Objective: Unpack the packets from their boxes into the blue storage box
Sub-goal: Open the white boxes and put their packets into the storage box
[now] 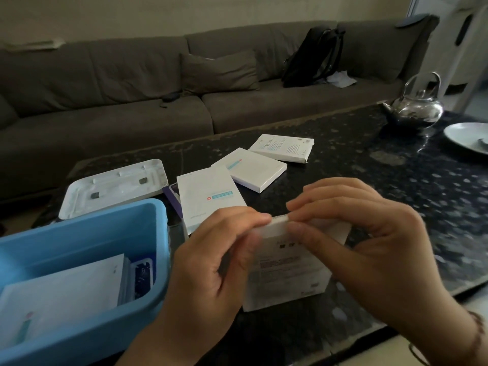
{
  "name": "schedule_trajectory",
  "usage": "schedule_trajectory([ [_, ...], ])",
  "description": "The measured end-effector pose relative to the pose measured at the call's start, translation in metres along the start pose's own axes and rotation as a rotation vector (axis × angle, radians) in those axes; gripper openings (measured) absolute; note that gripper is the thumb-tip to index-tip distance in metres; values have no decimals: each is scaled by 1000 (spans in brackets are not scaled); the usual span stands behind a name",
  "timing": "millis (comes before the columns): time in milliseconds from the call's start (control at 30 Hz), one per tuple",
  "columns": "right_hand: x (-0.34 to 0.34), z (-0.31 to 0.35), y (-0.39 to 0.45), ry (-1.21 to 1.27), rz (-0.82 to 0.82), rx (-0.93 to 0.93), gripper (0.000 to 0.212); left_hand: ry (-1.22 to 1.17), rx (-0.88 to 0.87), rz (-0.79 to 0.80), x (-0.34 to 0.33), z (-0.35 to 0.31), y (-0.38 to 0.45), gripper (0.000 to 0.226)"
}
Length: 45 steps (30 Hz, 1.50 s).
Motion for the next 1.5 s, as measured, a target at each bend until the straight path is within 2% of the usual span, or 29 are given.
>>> schedule_trajectory([
  [233, 5, 5, 0, 15, -74, -96, 4, 3, -5, -4, 0, -1, 1, 18],
  [467, 2, 4, 2, 217, -50, -187, 6, -46, 130, -75, 4, -3, 2, 16],
  [667, -3, 1, 4, 215, -56, -170, 6, -24, 100, -38, 4, -3, 4, 11],
  [767, -2, 1, 3, 196, -64, -142, 6, -10, 51, 20, 2, -1, 2, 24],
  [1000, 2, 9, -3, -44, -109, 98, 3, 35, -67, 58, 1, 2, -2, 21],
  [1267, 1, 0, -15, 54, -104, 178, 7, 63, -67, 46, -3, 0, -3, 22],
  [1400, 4, 5, -13, 34, -55, 162, 8, 69, -33, 52, -4, -2, -4, 23],
  [1500, 6, 5, -4, 78, -27, 11, 6, 92, -24, 60, -8, -7, -3, 23],
])
Point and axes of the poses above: each hand's wrist, its own y-axis towards the middle knuckle, its own x-axis out of the back of the hand, z = x × y, the point moved 5 cm from there along y, towards the middle knuckle, and after that the axes turned 15 degrees about -x, right-handed, at the moved point
